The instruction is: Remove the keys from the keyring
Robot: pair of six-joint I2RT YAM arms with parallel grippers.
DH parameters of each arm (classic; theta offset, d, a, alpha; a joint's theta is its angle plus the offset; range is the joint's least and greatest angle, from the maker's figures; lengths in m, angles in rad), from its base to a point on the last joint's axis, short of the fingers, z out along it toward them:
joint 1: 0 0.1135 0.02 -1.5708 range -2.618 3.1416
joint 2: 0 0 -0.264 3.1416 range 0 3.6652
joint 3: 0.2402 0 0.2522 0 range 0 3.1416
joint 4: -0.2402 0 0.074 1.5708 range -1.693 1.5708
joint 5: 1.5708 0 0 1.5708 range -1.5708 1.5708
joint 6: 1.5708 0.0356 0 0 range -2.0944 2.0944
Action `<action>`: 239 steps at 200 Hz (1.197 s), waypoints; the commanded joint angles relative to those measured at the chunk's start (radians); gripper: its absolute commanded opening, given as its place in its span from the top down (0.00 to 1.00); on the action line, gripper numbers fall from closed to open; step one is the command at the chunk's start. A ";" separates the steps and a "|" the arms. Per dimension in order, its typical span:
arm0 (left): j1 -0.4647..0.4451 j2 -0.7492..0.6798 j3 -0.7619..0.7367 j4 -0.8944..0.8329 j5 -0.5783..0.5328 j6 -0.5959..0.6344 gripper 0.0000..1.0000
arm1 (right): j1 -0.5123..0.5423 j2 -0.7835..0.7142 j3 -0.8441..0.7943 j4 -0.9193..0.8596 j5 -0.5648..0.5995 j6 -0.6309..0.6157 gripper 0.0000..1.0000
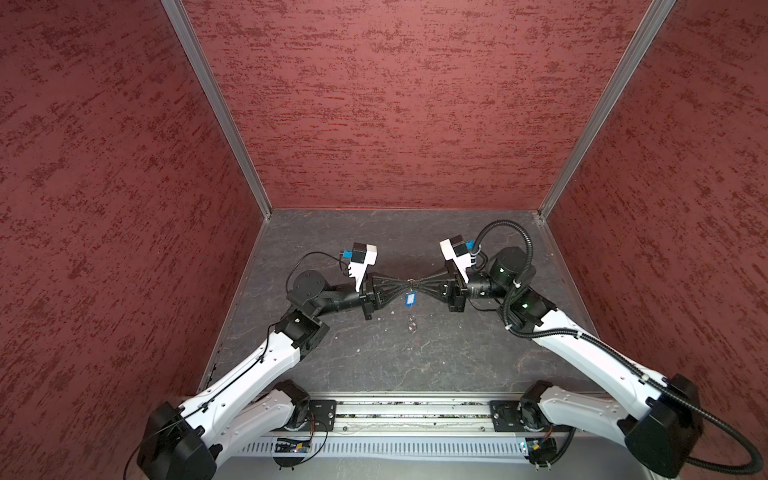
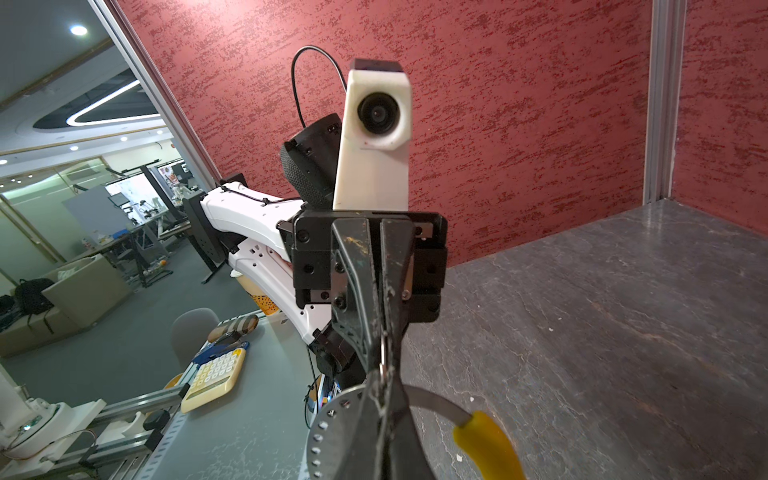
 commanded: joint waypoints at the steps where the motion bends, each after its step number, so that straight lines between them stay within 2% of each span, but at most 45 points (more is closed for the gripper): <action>1: -0.012 -0.001 -0.005 0.036 0.013 -0.009 0.97 | 0.008 0.006 -0.009 0.070 0.010 0.014 1.00; 9: -0.015 -0.004 -0.002 0.034 0.012 -0.010 1.00 | 0.009 0.008 -0.015 0.077 0.010 0.019 1.00; 38: -0.029 -0.033 0.017 -0.020 -0.017 0.017 1.00 | 0.010 0.009 -0.026 0.081 0.026 0.023 1.00; 51: -0.045 -0.054 0.035 -0.116 -0.047 0.051 1.00 | 0.010 0.002 -0.033 0.064 0.053 0.017 1.00; 63: -0.063 -0.071 0.054 -0.184 -0.074 0.084 1.00 | 0.010 -0.011 -0.041 0.035 0.081 0.001 0.90; 79: -0.090 -0.084 0.090 -0.289 -0.121 0.124 1.00 | 0.010 -0.034 -0.057 0.001 0.122 -0.014 0.68; 110: -0.139 -0.063 0.184 -0.482 -0.226 0.172 1.00 | 0.010 -0.081 -0.090 -0.023 0.191 -0.021 0.51; 180: -0.212 -0.039 0.276 -0.645 -0.368 0.222 1.00 | 0.010 -0.187 -0.130 -0.042 0.341 -0.022 0.46; 239: -0.251 -0.026 0.329 -0.741 -0.451 0.260 1.00 | 0.010 -0.229 -0.139 -0.076 0.370 -0.039 0.45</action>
